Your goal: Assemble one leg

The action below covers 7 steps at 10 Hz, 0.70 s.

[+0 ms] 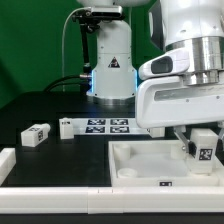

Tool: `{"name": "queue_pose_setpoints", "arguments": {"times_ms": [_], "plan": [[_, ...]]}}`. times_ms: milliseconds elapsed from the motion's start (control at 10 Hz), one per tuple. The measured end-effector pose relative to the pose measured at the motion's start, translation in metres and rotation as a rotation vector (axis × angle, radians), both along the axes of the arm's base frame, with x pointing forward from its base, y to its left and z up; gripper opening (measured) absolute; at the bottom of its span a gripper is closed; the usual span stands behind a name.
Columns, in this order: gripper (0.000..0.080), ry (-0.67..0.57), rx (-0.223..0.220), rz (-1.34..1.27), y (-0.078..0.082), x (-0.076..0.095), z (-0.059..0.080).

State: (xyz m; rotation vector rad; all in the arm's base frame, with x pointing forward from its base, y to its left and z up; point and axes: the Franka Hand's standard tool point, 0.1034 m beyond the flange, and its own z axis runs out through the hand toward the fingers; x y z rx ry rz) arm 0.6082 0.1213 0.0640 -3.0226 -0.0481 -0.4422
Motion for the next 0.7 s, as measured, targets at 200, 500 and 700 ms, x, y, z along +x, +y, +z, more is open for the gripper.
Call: {"name": "queue_pose_setpoints", "arguments": {"times_ms": [200,500,700], "plan": [[0.0288,0.004,0.013,-0.039,0.0004,-0.0002,-0.0001],[0.0288,0.002,0.106,-0.32,-0.0044,0.0009,-0.0008],[0.0289,0.021,0.199,-0.616,-0.0087,0.0005,-0.0005]]}}
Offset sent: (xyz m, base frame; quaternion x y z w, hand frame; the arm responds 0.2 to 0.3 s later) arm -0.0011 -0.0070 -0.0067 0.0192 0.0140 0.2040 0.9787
